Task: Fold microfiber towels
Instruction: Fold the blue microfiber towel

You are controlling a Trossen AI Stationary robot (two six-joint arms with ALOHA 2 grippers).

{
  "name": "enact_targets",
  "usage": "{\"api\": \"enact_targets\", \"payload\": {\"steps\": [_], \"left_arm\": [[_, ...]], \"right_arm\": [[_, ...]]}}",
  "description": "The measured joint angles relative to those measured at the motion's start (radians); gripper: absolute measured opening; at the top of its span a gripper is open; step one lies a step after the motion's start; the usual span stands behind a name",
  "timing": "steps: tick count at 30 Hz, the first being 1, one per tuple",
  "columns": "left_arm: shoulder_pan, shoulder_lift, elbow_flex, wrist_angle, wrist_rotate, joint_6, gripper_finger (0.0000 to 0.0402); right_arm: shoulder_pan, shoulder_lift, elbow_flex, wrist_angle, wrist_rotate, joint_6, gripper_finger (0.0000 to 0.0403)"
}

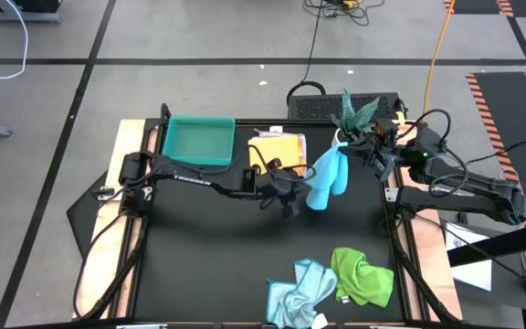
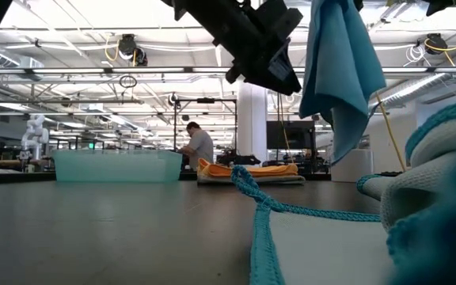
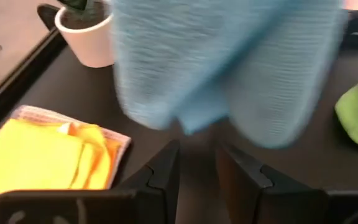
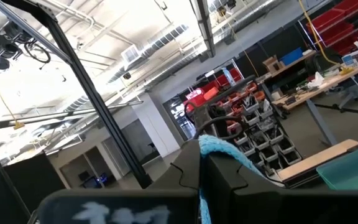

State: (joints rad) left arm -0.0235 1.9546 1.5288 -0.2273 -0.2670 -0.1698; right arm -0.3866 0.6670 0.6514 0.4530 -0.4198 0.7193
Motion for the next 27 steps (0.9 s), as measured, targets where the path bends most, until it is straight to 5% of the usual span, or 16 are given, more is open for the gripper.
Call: {"api": "enact_targets", "payload": {"steps": [13, 27], "left_arm": [[0.054, 0.009, 0.000, -0.007, 0.076, -0.044, 0.0111], [0.063, 0.009, 0.000, -0.028, 0.082, -0.037, 0.0251]], "right_arm": [[0.000, 0.001, 0.000, 0.000, -0.002, -0.002, 0.0000], [0.000, 0.008, 0.000, 0.000, 0.000, -0.019, 0.0000]]}}
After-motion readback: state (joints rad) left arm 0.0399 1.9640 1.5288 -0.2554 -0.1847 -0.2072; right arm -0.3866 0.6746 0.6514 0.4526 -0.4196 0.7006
